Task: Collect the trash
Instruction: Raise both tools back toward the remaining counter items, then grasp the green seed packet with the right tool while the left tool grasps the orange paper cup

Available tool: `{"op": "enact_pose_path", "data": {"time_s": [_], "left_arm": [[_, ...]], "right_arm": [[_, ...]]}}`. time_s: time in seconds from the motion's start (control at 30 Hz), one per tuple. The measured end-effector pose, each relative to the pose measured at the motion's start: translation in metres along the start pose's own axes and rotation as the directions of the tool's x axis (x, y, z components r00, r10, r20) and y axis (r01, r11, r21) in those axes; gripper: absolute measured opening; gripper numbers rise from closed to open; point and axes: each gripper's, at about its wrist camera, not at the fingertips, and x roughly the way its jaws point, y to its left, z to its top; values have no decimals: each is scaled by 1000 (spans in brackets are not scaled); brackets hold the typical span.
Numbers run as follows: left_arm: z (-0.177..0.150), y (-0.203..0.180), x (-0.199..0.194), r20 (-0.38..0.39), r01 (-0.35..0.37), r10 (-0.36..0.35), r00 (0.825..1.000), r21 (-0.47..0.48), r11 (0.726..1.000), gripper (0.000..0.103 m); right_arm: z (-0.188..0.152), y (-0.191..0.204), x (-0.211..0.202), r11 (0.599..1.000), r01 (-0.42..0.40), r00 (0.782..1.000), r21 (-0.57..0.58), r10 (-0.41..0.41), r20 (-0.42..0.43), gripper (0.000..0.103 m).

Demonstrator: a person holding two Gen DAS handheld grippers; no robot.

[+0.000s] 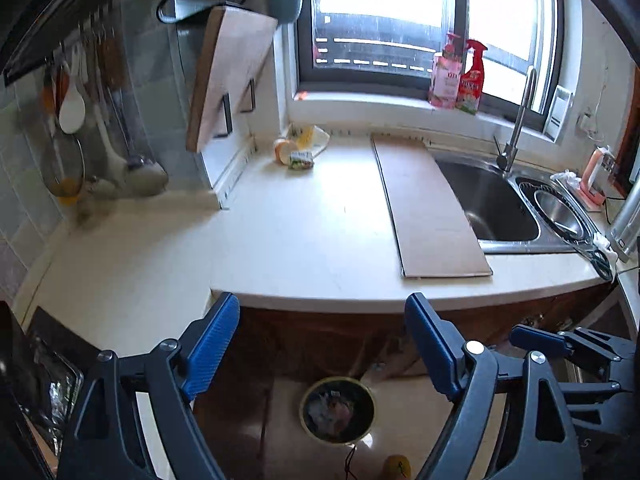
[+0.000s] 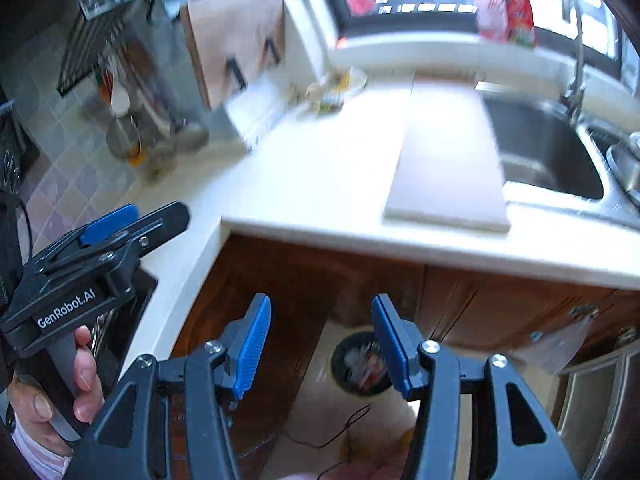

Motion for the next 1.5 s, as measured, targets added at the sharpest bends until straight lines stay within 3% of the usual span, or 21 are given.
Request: {"op": "enact_pose_path", "data": {"time_s": [0.17,0.37,0.53,0.73,1.0,1.13,1.33,1.5], "left_arm": [[34,-3,-23,68,-8,7,998,15,1000,84],[66,-15,-30,128,-53,47,991,48,997,99],[94,-27,-10,145,-84,74,987,61,995,101],[141,-27,36,147,-134,129,981,24,991,102],[210,-20,120,48,-196,196,979,-9,981,102],[232,-16,165,-22,-188,188,982,-2,982,102],[245,-8,231,-117,-199,198,973,6,980,102],[244,7,275,-168,-220,214,962,-16,975,100]], "right_arm": [[27,-8,-31,999,39,995,18,-40,94,53],[67,-26,-50,999,14,987,43,-21,158,53],[99,-41,-43,1000,-3,982,22,-2,191,55],[156,-66,-13,997,-73,981,-33,77,179,56],[235,-91,43,986,-83,986,-142,102,134,56],[274,-101,78,977,-71,991,-199,92,102,56],[322,-106,144,946,-90,993,-310,108,41,56],[342,-95,213,911,-146,989,-385,132,-63,56]]}}
